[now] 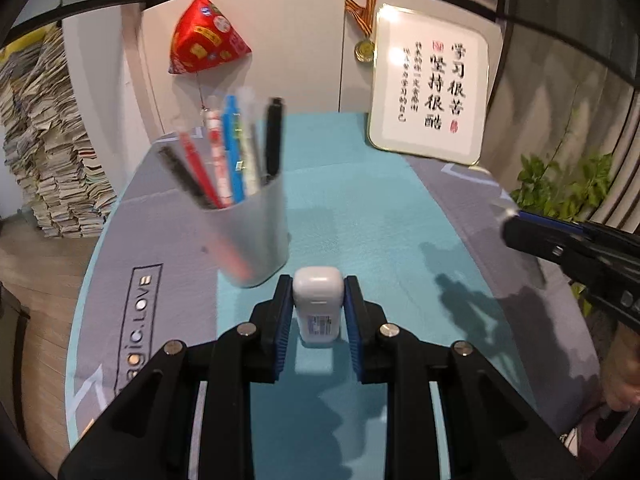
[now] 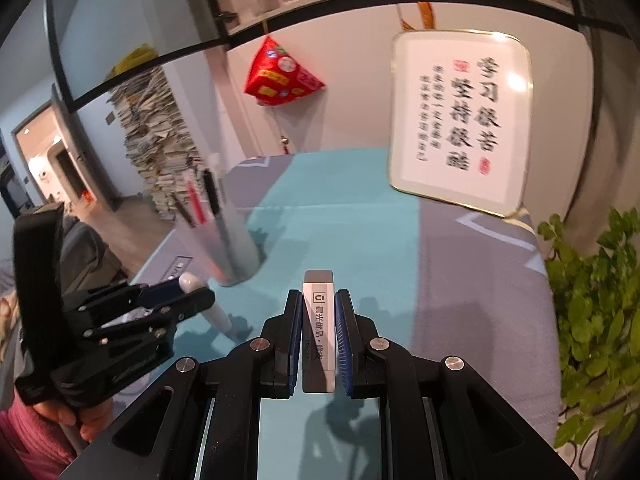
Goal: Organize stationery
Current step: 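Drop the white eraser into the cup with the right tool while the left tool holds the cutter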
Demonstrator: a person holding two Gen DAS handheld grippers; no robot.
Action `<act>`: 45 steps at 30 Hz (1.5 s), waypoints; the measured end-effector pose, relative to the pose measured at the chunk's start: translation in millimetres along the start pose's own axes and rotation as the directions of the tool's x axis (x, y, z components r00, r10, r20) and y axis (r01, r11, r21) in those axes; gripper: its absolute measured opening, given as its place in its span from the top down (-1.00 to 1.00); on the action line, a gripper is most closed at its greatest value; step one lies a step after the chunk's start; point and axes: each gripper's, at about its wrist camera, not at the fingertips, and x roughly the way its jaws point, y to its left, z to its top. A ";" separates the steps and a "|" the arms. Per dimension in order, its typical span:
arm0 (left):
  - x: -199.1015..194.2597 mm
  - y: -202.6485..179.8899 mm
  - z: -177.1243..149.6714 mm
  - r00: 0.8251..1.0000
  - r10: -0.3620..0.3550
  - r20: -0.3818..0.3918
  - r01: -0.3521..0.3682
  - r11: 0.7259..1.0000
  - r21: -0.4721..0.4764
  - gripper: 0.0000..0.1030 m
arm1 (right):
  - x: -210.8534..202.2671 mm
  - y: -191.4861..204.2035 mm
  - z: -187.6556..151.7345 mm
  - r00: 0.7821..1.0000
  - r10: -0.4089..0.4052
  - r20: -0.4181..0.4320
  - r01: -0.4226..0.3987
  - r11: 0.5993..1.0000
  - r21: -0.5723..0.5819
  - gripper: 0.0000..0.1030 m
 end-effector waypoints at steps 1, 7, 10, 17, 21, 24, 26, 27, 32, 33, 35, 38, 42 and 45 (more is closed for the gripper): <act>-4.0 2.8 -2.9 1.000 -0.003 0.006 0.003 1.000 -0.006 0.55 | 0.9 7.5 2.9 1.000 0.008 0.002 -0.008 1.000 -0.010 0.67; -14.5 26.4 -9.9 1.000 -0.001 0.022 0.002 0.999 -0.052 0.55 | 6.9 55.0 22.8 0.999 0.045 0.018 -0.043 0.995 -0.087 0.67; -18.7 37.5 -12.5 0.999 0.020 0.031 -0.018 0.997 -0.069 0.55 | 10.6 77.2 33.6 0.998 0.061 0.028 -0.058 0.991 -0.117 0.67; -28.0 63.9 -19.9 0.997 0.051 0.056 -0.045 0.992 -0.116 0.55 | 27.4 118.4 66.6 0.995 0.083 0.048 -0.076 0.988 -0.134 0.67; -32.3 77.3 -24.3 0.997 0.054 0.064 -0.044 0.988 -0.146 0.55 | 44.4 128.1 82.7 0.993 0.107 0.051 -0.102 0.990 -0.101 0.67; -35.8 87.0 -26.6 0.996 0.059 0.072 -0.047 0.985 -0.165 0.55 | 63.4 134.7 90.1 0.995 0.089 0.034 -0.086 0.992 -0.089 0.67; -38.1 92.8 -27.2 0.995 0.061 0.075 -0.047 0.983 -0.176 0.55 | 77.1 135.4 92.8 0.997 0.078 0.020 -0.076 0.994 -0.076 0.67; -39.5 96.1 -27.5 0.995 0.064 0.080 -0.048 0.982 -0.184 0.55 | 82.8 134.8 93.1 0.997 0.075 0.012 -0.074 0.995 -0.067 0.67; -40.8 107.0 -26.2 0.994 0.067 0.088 -0.048 0.979 -0.200 0.55 | 105.7 133.7 88.3 1.000 0.024 -0.010 -0.024 0.998 -0.058 0.67; -40.2 108.4 -25.6 0.994 0.067 0.089 -0.048 0.978 -0.203 0.55 | 107.9 132.8 87.5 1.000 0.022 -0.013 -0.023 0.998 -0.056 0.67; -38.6 109.9 -24.7 0.994 0.063 0.089 -0.044 0.978 -0.204 0.55 | 110.8 133.0 85.3 1.000 0.003 -0.013 -0.004 0.998 -0.065 0.67; -37.0 110.1 -25.0 0.995 0.057 0.087 -0.038 0.978 -0.205 0.55 | 112.8 133.9 84.7 1.000 -0.014 -0.014 0.013 0.997 -0.081 0.67; -36.3 109.9 -25.5 0.995 0.048 0.087 -0.030 0.979 -0.203 0.54 | 113.4 132.3 85.1 1.000 -0.020 -0.023 0.018 0.997 -0.081 0.67; -35.9 109.6 -25.1 0.995 0.047 0.084 -0.029 0.979 -0.204 0.54 | 112.3 130.2 83.6 0.999 -0.014 -0.035 0.011 0.997 -0.076 0.67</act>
